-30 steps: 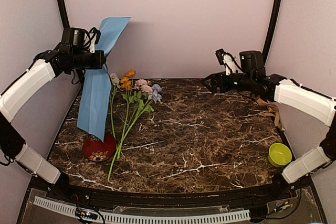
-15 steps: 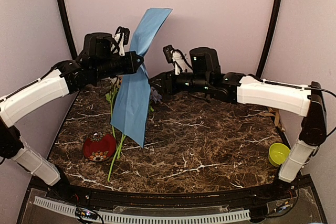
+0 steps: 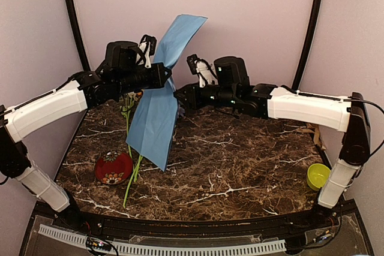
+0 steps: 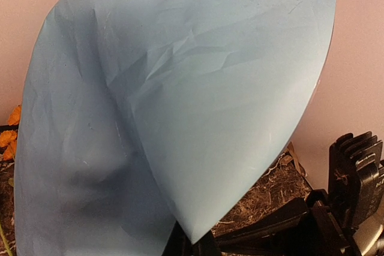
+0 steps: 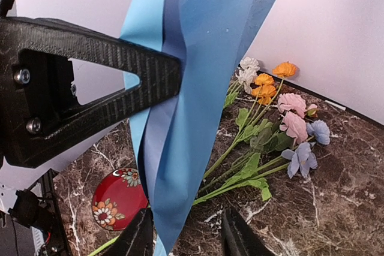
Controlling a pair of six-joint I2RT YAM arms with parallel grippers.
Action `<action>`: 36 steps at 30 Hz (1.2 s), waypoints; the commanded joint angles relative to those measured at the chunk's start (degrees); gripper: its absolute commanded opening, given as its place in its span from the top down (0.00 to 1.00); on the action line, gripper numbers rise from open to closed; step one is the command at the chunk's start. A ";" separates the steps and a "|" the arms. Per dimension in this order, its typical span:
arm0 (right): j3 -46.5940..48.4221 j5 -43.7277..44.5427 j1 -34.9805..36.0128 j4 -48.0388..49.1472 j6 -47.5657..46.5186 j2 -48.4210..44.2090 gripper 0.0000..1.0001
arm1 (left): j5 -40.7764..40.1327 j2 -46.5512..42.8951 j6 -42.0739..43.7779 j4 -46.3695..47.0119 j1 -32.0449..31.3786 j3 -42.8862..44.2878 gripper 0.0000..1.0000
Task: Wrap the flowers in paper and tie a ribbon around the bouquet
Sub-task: Pass from the left arm to the right
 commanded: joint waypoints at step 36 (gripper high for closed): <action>-3.01 3.27 0.20 -0.01 -1.51 -0.98 0.70 | -1.62 -0.76 1.16 2.31 -0.66 -0.63 1.00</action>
